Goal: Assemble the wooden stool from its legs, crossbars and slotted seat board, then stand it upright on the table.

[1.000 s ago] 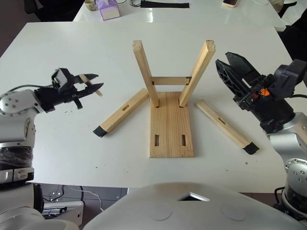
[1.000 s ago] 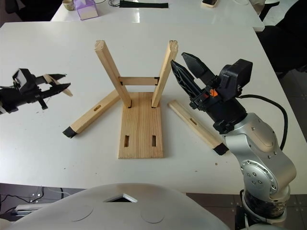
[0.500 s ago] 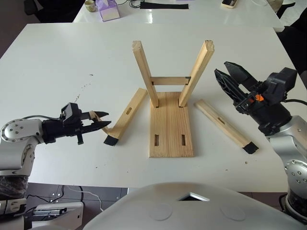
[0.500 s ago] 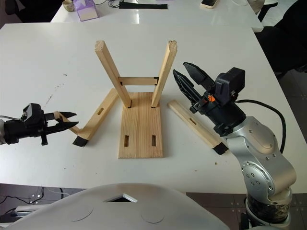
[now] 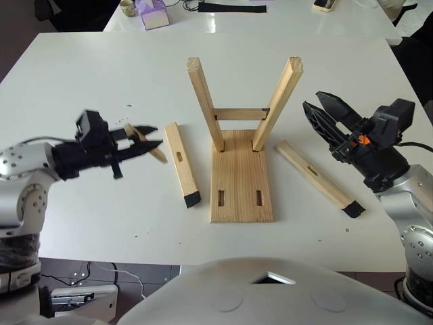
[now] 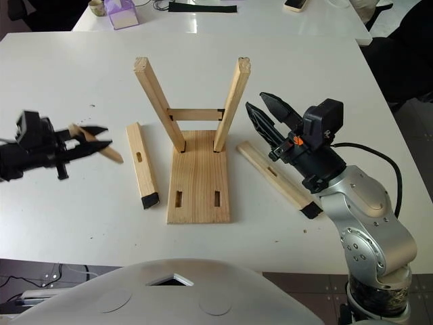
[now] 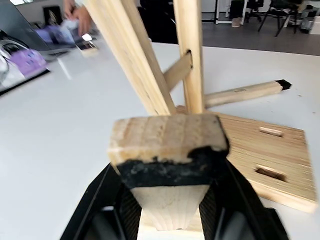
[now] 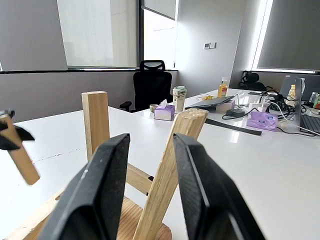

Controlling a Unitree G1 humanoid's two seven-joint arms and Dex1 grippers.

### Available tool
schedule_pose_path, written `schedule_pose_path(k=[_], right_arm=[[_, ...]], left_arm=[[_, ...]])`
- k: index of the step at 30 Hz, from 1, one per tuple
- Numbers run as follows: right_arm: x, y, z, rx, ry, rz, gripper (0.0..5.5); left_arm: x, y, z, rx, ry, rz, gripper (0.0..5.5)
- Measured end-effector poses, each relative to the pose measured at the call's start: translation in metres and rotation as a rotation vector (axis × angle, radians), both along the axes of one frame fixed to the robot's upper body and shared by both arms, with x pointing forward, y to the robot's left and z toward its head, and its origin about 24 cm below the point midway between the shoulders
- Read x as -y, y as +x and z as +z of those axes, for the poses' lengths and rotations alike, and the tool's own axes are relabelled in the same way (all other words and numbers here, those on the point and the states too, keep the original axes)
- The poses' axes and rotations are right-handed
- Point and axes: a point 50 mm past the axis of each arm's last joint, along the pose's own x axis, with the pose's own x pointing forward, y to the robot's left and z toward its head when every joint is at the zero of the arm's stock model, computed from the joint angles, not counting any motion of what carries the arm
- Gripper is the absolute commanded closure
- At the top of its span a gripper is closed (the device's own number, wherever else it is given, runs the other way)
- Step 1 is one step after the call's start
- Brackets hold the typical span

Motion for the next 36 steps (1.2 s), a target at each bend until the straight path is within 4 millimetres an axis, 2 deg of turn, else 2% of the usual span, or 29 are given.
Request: schedule_pose_path(k=[2,17,30,36], right_arm=[[0.0,0.001,-0.001,-0.002,-0.003,0.002,3.93],[-0.004,0.005,-0.012,-0.026,-0.051,0.02,3.93],[-0.006,0.003,-0.016,-0.023,-0.068,0.021,3.93],[-0.007,0.002,-0.02,-0.037,-0.076,0.028,3.93]], left_arm=[[0.005,0.006,0.005,0.068,0.003,0.011,4.15],[0.02,0.004,-0.034,0.066,0.038,0.007,4.15],[0.015,0.004,-0.056,0.037,0.109,-0.025,4.15],[0.019,0.007,-0.056,0.059,0.097,-0.024,4.15]])
